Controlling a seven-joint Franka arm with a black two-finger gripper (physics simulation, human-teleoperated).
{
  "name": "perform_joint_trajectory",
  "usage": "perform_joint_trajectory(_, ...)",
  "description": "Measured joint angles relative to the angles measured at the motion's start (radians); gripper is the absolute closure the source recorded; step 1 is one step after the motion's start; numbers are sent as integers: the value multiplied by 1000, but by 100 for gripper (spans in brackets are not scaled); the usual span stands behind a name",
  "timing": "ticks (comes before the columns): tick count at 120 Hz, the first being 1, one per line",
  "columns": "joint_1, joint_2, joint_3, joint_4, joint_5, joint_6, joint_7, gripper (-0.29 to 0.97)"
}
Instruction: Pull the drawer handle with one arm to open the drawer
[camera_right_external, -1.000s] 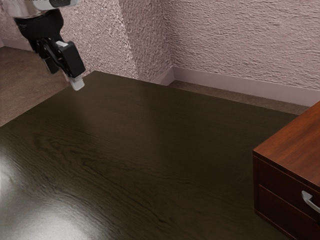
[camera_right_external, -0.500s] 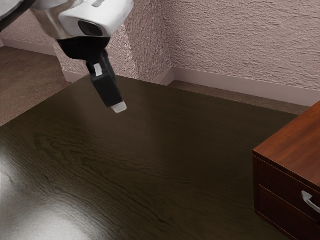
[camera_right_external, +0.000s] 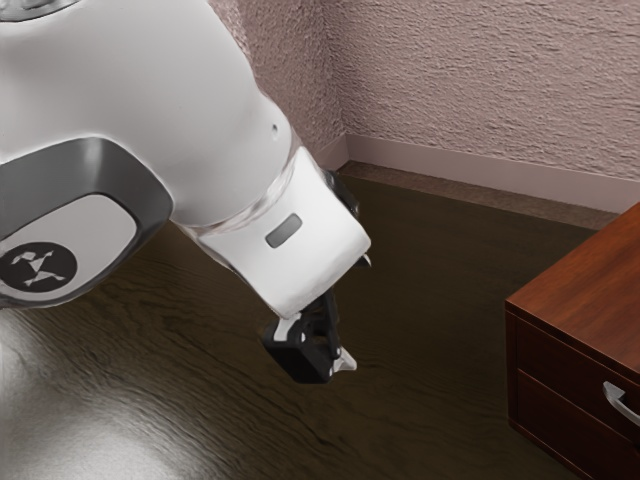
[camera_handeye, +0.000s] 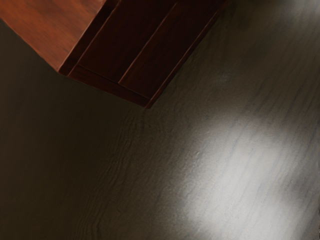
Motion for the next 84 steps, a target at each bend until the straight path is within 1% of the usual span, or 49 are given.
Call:
perform_joint_trajectory(42,-94,35,-13,-58,1,153,105,0)
perform_joint_trajectory(84,-123,60,-54,-69,2,215,167,0)
